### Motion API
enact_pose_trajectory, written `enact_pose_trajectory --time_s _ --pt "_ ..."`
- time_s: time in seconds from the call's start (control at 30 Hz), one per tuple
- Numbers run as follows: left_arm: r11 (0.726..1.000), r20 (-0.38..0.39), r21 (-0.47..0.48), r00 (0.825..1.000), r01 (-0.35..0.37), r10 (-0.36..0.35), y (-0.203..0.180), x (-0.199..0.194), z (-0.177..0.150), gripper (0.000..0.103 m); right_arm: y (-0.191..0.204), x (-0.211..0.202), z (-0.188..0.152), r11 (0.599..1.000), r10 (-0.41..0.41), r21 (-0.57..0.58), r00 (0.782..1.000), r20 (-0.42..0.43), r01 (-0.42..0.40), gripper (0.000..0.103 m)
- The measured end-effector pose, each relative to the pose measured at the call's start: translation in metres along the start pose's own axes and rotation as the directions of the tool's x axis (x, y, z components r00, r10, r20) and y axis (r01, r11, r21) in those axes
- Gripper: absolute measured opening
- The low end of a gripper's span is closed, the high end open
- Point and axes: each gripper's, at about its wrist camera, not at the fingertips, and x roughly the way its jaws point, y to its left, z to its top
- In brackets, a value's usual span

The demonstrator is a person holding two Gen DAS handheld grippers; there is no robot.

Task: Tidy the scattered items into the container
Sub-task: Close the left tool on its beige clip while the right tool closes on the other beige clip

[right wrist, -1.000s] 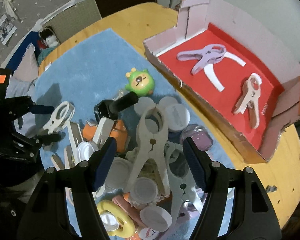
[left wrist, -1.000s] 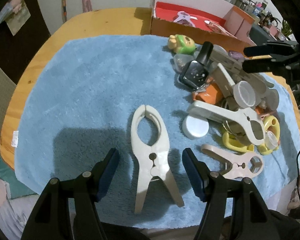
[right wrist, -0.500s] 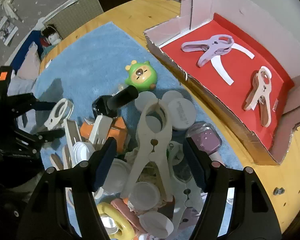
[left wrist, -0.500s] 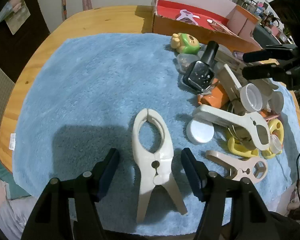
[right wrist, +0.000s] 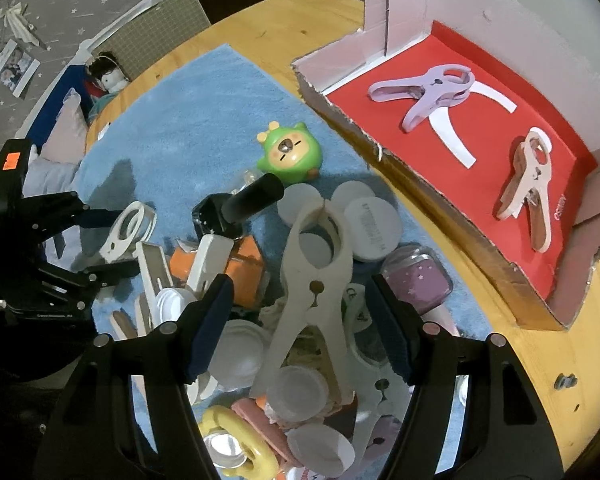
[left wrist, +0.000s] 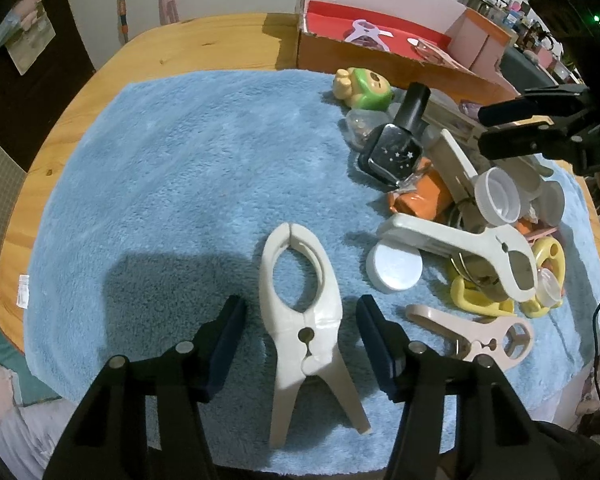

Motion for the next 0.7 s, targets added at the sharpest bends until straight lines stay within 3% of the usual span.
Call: enact_pose_trajectory --time_s 0.33,0.57,0.7 --pt "0.999 0.010 0.037 1.000 -0.014 0.014 -0.006 0.002 0.001 0.060 0.004 0.004 0.004 1.000 -0.010 0.006 1.000 -0.016 0.010 0.067" --pt "1.000 0.014 0.028 1.000 0.001 -0.001 0.003 -0.002 -0.002 0.050 0.014 0.007 0.004 0.999 -0.012 -0.037 1.000 -0.025 0.011 0.064" --pt "1.000 0.011 0.026 1.000 0.012 -0.012 0.007 -0.002 -0.002 0.049 0.014 0.006 0.000 0.999 -0.005 -0.043 0.999 -0.033 0.003 0.064"
